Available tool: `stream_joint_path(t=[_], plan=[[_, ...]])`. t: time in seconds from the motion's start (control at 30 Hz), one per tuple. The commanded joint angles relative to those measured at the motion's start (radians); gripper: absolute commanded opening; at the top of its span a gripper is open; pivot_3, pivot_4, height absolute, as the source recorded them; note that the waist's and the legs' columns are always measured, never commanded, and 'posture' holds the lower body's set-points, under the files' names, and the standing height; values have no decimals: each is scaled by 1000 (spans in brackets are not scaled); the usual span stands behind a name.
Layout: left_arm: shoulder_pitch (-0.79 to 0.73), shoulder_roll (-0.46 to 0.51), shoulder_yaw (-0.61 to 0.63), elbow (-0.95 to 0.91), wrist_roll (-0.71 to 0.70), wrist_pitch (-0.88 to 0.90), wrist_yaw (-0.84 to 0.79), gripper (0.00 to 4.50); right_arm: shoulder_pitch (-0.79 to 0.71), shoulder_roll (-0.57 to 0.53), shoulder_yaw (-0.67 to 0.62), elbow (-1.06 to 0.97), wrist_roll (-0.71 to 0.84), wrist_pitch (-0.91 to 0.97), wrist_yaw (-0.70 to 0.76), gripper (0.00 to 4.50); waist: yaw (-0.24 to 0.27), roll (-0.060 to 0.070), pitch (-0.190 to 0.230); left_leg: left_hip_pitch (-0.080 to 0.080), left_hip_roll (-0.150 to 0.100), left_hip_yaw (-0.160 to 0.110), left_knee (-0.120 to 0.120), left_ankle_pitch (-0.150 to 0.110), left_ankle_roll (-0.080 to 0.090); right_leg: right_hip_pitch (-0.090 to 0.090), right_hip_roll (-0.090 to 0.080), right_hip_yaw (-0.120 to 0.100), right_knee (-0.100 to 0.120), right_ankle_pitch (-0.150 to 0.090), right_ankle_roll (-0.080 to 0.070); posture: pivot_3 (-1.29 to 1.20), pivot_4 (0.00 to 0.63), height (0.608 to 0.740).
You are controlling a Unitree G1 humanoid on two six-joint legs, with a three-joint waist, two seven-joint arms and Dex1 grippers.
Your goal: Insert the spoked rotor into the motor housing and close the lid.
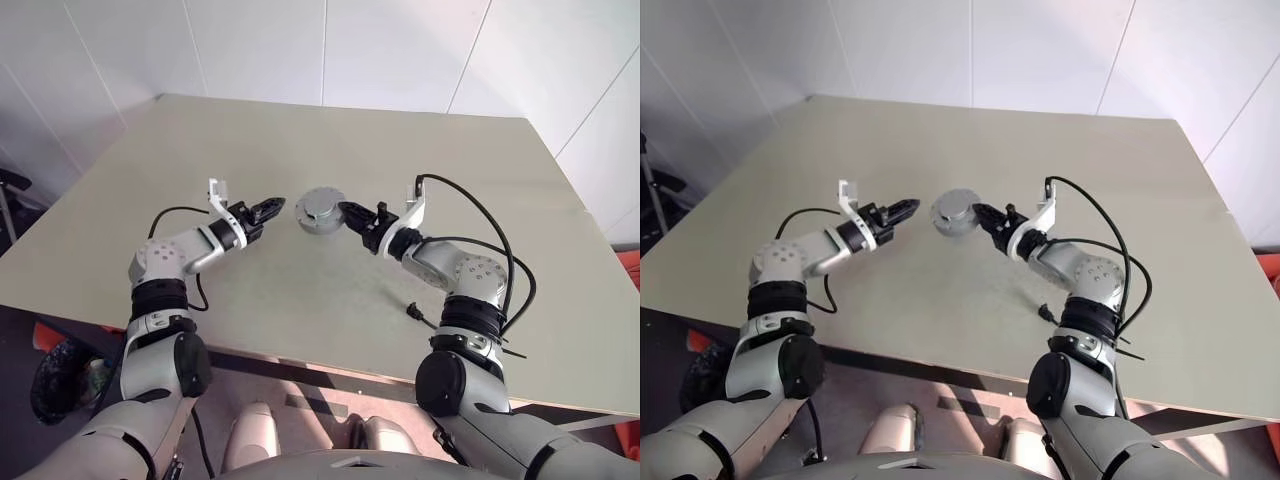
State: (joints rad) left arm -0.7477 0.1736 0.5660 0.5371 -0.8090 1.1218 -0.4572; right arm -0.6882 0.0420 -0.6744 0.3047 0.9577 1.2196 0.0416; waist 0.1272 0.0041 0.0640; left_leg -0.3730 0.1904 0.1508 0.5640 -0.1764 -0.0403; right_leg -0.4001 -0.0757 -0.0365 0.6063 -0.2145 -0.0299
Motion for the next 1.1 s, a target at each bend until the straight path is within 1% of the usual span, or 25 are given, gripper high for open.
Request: stream_joint_path(t=[0.03, 0.07, 0.1, 0.13, 0.33, 0.43, 0.47, 0.73, 1.1], plan=[[9, 26, 23, -58, -41, -14, 4, 581, -31, -3, -4, -39, 73, -24, 4, 1126, 0, 0, 0, 0, 0, 0, 0, 0, 0, 0, 0, 0, 0, 0, 0, 0, 0, 740], [17, 26, 26, -63, -44, -18, 5, 650, -33, -8, -2, -35, 72, -28, 4, 1126, 0, 0, 0, 0, 0, 0, 0, 0, 0, 0, 0, 0, 0, 0, 0, 0, 0, 740], [25, 24, 24, -67, -46, -20, 6, 1082, -33, -12, 1, -33, 72, -31, 3, 1126, 0, 0, 0, 0, 0, 0, 0, 0, 0, 0, 0, 0, 0, 0, 0, 0, 0, 740], [31, 20, 23, -70, -50, -21, 7, 1166, -33, -16, 4, -30, 73, -34, 2, 1126, 0, 0, 0, 0, 0, 0, 0, 0, 0, 0, 0, 0, 0, 0, 0, 0, 0, 740], [30, -23, 41, -35, -89, 0, 52, 3072, -35, -26, 10, -34, 87, -35, -3, 1126, 0, 0, 0, -1, 0, 0, 1, 0, 0, 0, 0, -1, 0, 0, 1, 0, 0, 740], [-2, -39, 104, 53, -141, 56, 132, 4037, -36, -30, 10, -45, 105, -31, -6, 1126, -1, 0, 0, -1, -1, -1, 2, 0, 0, 0, 0, -1, 0, 0, 1, 0, 0, 740], [-9, -37, 114, 76, -155, 70, 137, 4321, -36, -31, 10, -49, 113, -28, -6, 1126, 0, 0, 0, -1, -1, 0, 2, 0, 0, 0, 0, -1, 1, 0, 1, 0, 0, 740], [-40, -42, 108, 130, -201, 147, 98, 4321, -51, -24, 12, -84, 214, -7, -49, 1126, 1, 0, 0, -2, -1, -1, 2, 0, 0, 0, 0, -1, 1, 0, 1, 0, 0, 740], [-64, -76, 78, 139, -222, 179, 29, 4321, -9, -25, 74, -126, 308, 17, -79, 1126, 1, 0, 0, -2, -1, -1, 3, 0, 0, 0, 0, -2, 1, 1, 1, 0, 0, 740]])
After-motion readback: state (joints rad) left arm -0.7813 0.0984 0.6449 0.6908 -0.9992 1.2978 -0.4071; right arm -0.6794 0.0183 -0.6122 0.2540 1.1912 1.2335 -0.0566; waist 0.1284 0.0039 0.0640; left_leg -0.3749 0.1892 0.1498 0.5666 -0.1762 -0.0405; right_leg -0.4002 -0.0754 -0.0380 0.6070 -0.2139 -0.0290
